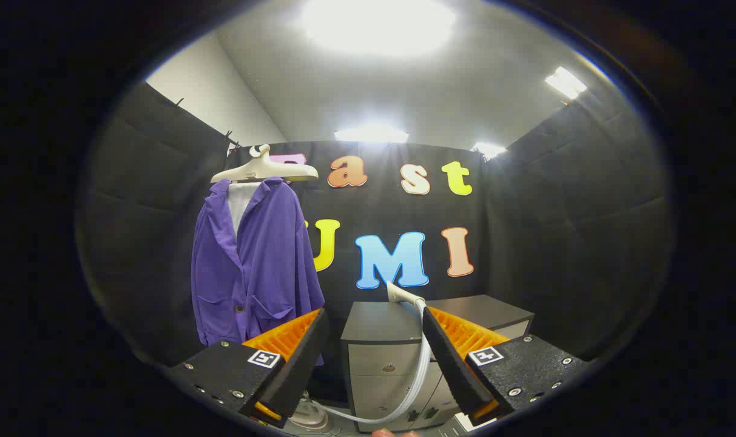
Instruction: Iron the clothes twice with a garment steamer, once on the left side and once on the right side.
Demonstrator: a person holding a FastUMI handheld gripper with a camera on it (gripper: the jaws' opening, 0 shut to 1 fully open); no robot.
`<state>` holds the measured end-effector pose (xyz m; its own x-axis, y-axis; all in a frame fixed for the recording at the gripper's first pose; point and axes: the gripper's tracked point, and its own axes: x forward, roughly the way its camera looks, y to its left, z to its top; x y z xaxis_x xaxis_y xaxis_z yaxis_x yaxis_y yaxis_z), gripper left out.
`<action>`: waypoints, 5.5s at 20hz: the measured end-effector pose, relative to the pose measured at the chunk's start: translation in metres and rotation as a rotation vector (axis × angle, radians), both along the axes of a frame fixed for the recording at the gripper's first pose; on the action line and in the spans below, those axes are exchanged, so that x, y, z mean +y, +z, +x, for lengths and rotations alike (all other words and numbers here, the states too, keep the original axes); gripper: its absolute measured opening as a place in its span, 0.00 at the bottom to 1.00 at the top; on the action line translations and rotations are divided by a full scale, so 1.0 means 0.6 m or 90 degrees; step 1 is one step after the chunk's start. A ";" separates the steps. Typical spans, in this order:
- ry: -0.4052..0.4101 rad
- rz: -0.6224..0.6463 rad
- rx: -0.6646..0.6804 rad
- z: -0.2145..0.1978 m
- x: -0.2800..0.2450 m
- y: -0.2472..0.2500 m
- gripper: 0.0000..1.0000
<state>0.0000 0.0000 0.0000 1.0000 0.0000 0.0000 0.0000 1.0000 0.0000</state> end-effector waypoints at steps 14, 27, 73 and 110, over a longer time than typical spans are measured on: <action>0.047 -0.015 0.058 0.009 0.069 -0.017 0.96; 0.042 0.009 0.120 0.139 -0.018 -0.010 0.97; 0.214 0.624 0.594 0.709 -0.182 -0.299 0.78; 0.051 0.394 0.241 0.269 0.024 0.047 0.30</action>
